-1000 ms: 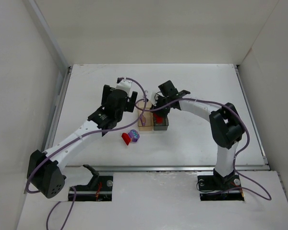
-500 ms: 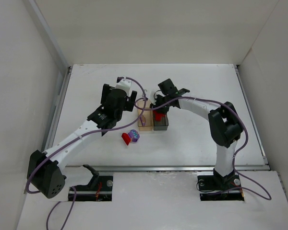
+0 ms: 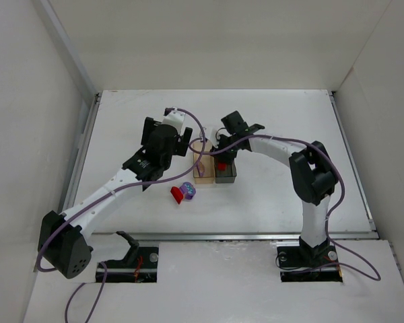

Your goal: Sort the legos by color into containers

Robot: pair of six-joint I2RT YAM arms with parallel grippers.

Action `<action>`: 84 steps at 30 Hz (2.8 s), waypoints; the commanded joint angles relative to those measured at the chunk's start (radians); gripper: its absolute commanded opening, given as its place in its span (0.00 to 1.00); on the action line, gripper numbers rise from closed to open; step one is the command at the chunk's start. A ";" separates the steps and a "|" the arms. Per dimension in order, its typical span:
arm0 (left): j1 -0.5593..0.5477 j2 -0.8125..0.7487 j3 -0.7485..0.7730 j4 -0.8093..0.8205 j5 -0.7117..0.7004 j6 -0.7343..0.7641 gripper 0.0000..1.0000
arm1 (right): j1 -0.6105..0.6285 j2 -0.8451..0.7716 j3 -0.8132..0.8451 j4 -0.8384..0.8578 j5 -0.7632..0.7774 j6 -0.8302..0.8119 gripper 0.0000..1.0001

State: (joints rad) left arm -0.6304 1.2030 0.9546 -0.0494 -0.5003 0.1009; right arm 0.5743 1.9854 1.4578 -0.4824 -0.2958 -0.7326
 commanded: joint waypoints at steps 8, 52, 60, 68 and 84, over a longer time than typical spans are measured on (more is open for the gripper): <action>0.001 -0.017 0.006 0.065 0.014 0.017 0.98 | 0.001 0.024 0.053 -0.039 -0.014 0.050 0.19; -0.169 0.061 0.064 0.279 0.462 0.361 0.98 | -0.045 -0.783 -0.338 0.308 0.299 1.101 0.00; -0.206 0.061 0.055 0.322 0.638 0.431 0.86 | 0.021 -0.881 -0.410 0.275 0.353 1.214 0.00; -0.216 0.043 0.029 0.342 0.709 0.465 0.76 | 0.030 -0.910 -0.442 0.275 0.353 1.294 0.00; -0.216 0.061 0.050 0.287 0.813 0.511 0.44 | 0.048 -0.873 -0.442 0.294 0.307 1.273 0.00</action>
State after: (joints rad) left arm -0.8433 1.2781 0.9874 0.2310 0.2653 0.5941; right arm 0.6113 1.1084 1.0012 -0.2375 0.0189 0.5392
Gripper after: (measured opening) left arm 0.456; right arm 0.414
